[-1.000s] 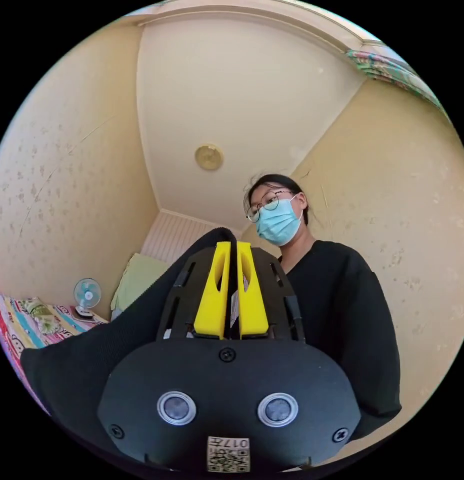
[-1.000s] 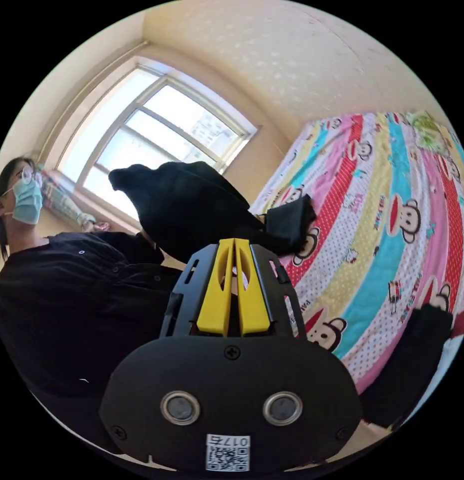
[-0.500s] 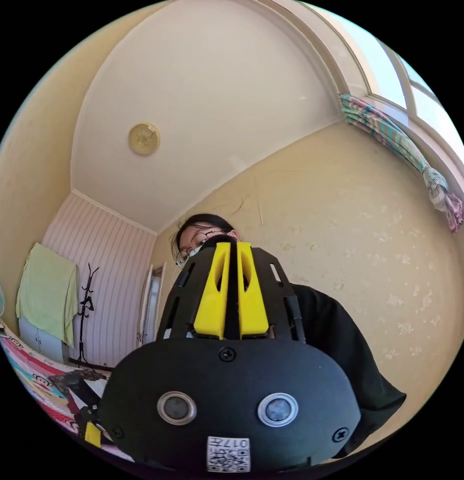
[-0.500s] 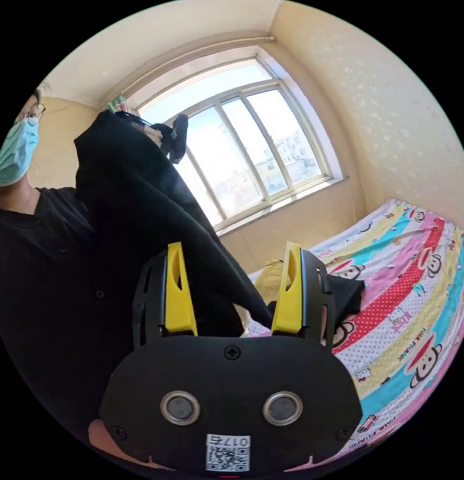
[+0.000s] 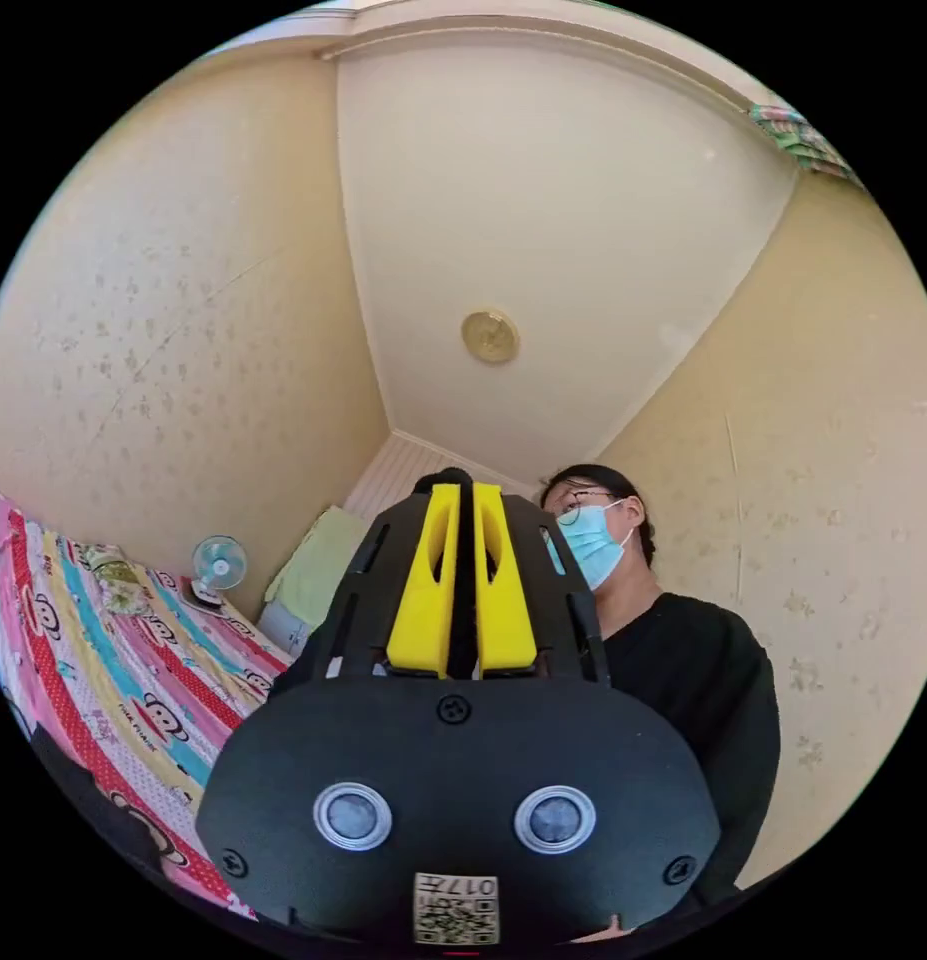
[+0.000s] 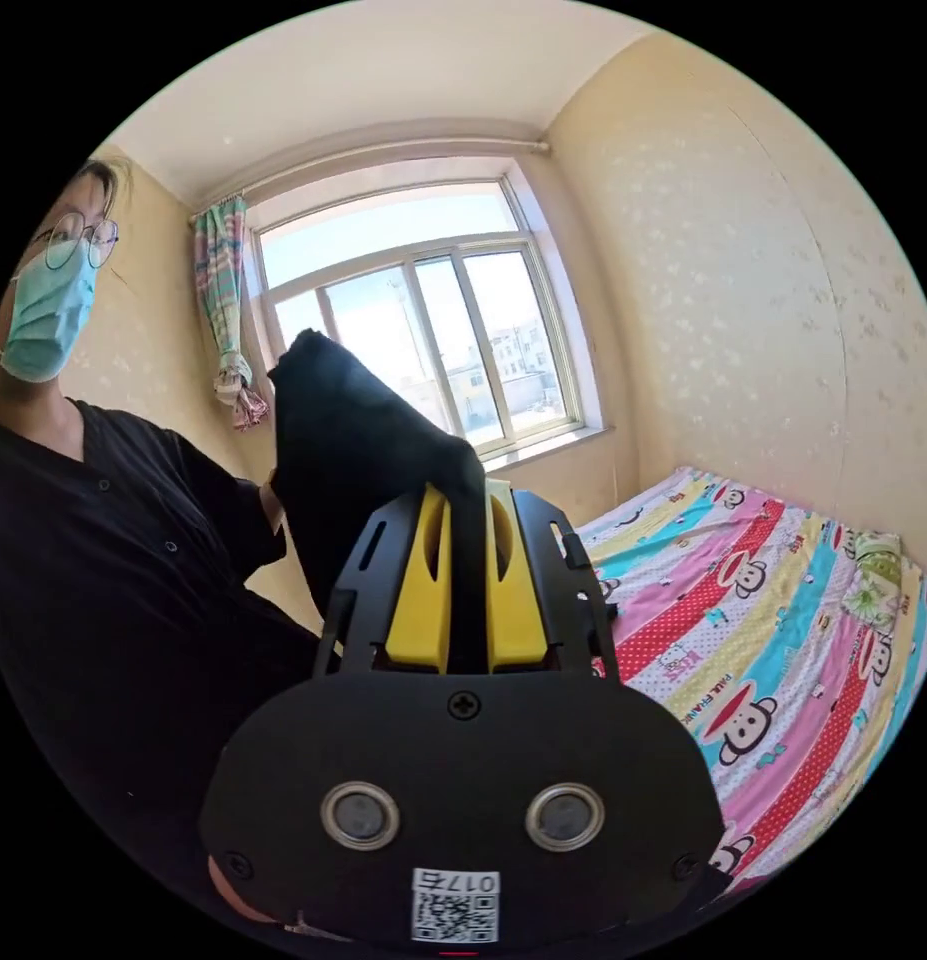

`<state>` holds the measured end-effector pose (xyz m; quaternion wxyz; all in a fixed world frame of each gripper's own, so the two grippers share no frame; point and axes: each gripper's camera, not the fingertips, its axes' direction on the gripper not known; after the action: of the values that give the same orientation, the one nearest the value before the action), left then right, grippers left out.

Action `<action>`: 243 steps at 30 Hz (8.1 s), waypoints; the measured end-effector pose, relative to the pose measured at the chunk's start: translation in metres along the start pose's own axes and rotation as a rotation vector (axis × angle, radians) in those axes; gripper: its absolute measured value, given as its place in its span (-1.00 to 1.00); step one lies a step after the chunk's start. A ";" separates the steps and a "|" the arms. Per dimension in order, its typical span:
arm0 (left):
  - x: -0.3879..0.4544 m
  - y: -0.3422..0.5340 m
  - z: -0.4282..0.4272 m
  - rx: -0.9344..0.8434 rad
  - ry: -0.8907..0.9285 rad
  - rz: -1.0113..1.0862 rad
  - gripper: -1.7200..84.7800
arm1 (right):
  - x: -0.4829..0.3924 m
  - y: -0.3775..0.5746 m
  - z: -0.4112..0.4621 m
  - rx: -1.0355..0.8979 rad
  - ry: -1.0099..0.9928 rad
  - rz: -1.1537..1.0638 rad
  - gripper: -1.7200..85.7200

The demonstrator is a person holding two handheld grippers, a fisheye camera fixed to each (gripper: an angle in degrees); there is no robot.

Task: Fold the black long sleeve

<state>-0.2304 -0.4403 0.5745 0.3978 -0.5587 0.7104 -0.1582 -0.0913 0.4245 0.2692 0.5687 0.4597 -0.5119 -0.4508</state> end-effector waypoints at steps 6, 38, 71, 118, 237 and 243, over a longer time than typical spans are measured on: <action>0.010 0.065 -0.042 0.127 -0.477 -0.080 -0.96 | -0.077 -0.015 -0.001 -0.126 0.111 -0.170 -0.85; -0.510 0.071 0.096 -0.482 -1.220 -0.660 -0.81 | 0.460 0.303 0.209 -0.586 0.092 1.042 -0.78; -0.353 -0.082 -0.032 -0.612 -1.868 -0.303 -0.90 | 0.455 0.537 -0.014 -0.942 0.084 1.298 -0.84; -0.380 -0.083 -0.222 -0.354 -1.413 -0.736 -0.69 | 0.571 0.480 -0.096 -0.187 -0.481 1.750 -0.66; -0.528 0.275 -0.183 -0.745 -1.051 -0.957 -0.58 | 0.241 0.392 -0.030 -0.930 0.305 0.752 -0.67; -0.587 0.301 -0.184 -1.120 -0.720 -0.880 -0.55 | 0.210 0.495 -0.126 -1.250 0.150 0.999 -0.59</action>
<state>-0.5330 0.1573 0.7177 0.1640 -0.9214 0.2264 0.2699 0.0698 0.3100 0.7846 0.8882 -0.1980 -0.2704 -0.3143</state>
